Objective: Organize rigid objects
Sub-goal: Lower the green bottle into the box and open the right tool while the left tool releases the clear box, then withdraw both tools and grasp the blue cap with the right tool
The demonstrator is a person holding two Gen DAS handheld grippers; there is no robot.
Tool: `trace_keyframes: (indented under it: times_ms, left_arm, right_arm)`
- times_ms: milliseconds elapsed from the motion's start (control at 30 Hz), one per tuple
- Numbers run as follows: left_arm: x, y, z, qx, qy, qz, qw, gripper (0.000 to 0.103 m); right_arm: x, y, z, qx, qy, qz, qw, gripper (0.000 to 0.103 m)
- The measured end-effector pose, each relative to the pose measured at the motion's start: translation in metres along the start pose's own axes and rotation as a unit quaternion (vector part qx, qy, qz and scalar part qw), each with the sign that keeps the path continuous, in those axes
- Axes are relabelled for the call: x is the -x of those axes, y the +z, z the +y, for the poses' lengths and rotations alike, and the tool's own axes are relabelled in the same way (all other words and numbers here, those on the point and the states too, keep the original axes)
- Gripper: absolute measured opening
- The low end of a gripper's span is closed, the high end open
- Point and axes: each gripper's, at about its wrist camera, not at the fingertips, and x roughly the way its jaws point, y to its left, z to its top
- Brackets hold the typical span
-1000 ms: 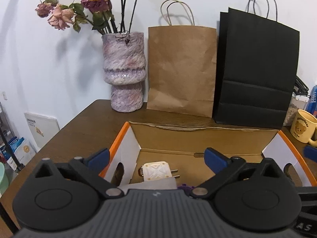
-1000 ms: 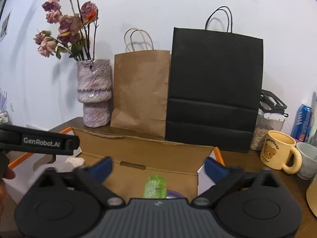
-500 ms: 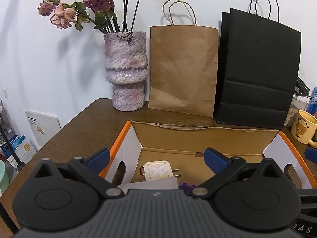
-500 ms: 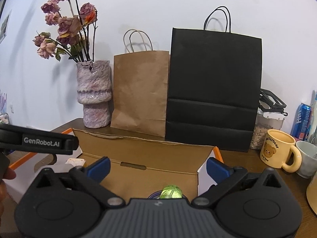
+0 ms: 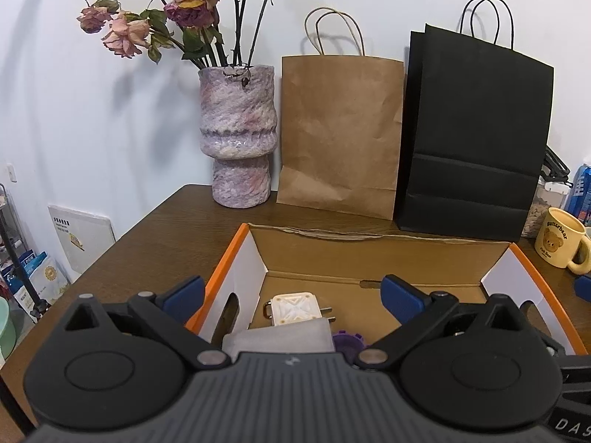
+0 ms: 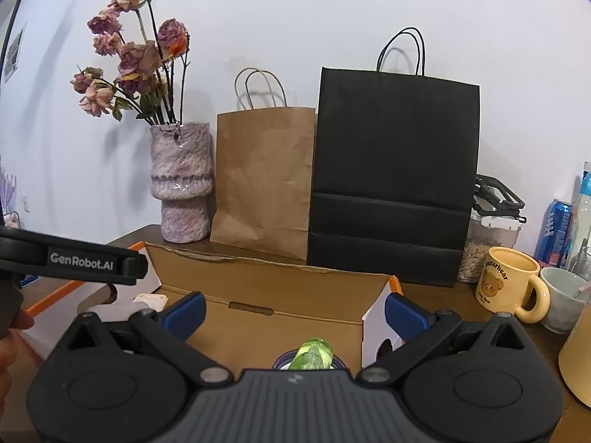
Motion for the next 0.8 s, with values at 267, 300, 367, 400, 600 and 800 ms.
trace_keyframes:
  times_ms: [267,300,367,400,600,800]
  left_arm:
    - [0.016,-0.010,0.003,0.002,0.001,0.005,1.0000,0.103]
    - [0.017,-0.011,0.003,0.002,0.000,0.005,1.0000,0.103]
    - [0.022,-0.014,0.003,0.001,-0.002,0.006,1.0000,0.103]
    - [0.025,-0.016,0.003,0.001,-0.002,0.006,1.0000,0.103]
    - [0.040,-0.029,0.002,-0.003,-0.005,0.013,0.9999,0.103]
    - [0.058,-0.042,0.004,-0.004,-0.009,0.017,0.9998,0.103]
  right_arm:
    - [0.020,-0.006,-0.002,0.001,-0.001,0.000,1.000,0.103]
    - [0.023,-0.007,-0.002,0.002,-0.002,0.001,1.000,0.103]
    - [0.030,-0.010,-0.003,0.003,-0.003,0.001,1.000,0.103]
    - [0.034,-0.011,-0.004,0.003,-0.003,0.001,1.000,0.103]
    - [0.054,-0.023,-0.006,0.009,-0.002,0.009,1.000,0.103]
    - [0.074,-0.035,-0.005,0.018,-0.002,0.020,1.000,0.103]
